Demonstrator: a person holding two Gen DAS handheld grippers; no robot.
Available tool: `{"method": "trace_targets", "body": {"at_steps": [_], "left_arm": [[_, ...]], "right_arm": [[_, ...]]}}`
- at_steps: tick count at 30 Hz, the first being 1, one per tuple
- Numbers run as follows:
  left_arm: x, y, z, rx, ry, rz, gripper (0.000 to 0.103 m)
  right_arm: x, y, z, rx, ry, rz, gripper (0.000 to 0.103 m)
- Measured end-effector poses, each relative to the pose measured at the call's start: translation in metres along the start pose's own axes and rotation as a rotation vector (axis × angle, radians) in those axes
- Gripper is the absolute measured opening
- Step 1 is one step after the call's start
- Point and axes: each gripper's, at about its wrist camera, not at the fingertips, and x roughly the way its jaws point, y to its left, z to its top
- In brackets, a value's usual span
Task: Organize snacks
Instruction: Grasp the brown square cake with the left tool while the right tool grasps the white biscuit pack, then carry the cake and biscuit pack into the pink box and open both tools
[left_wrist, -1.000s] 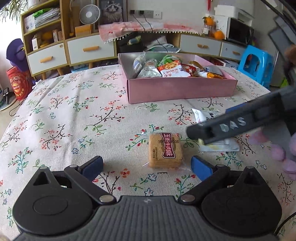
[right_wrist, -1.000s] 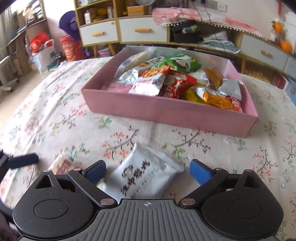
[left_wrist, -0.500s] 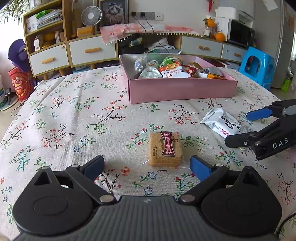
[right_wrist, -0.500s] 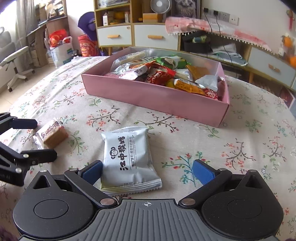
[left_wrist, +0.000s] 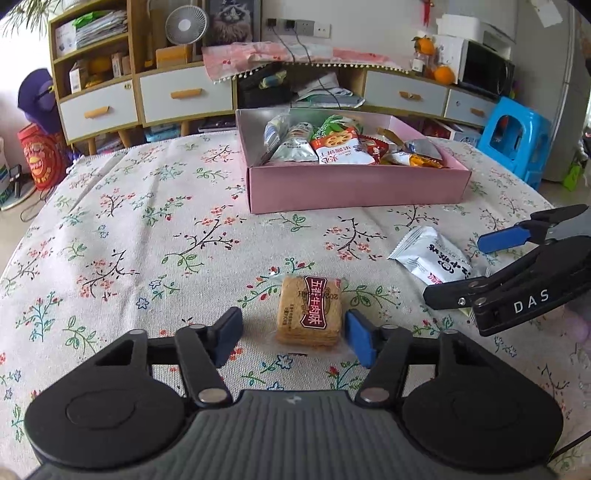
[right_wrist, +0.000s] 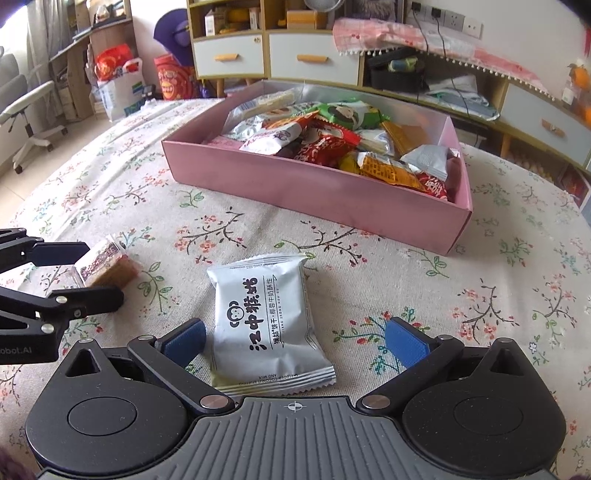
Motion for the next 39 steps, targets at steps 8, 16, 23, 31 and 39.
{"method": "trace_targets", "body": {"at_steps": [8,16,23,31,39], "left_arm": [[0.001,-0.001,0.005,-0.008,0.021,-0.004,0.043],[-0.001,0.005,0.011,-0.056,0.030,-0.015,0.041],[-0.003,0.014,0.021,-0.135,0.022,-0.037,0.040],[-0.006,0.022,0.040,-0.232,-0.020,-0.034,0.039],[-0.001,0.021,0.063,-0.333,-0.081,-0.059,0.039]], "right_arm": [[0.000,0.002,0.000,0.004,0.000,-0.010,0.103],[-0.008,0.010,0.001,-0.013,-0.036,0.015,0.075],[-0.011,0.021,0.005,-0.008,-0.038,0.009,0.048],[-0.014,0.008,0.019,0.110,-0.026,0.028,0.046],[-0.038,-0.007,0.051,0.224,-0.134,0.063,0.046]]}}
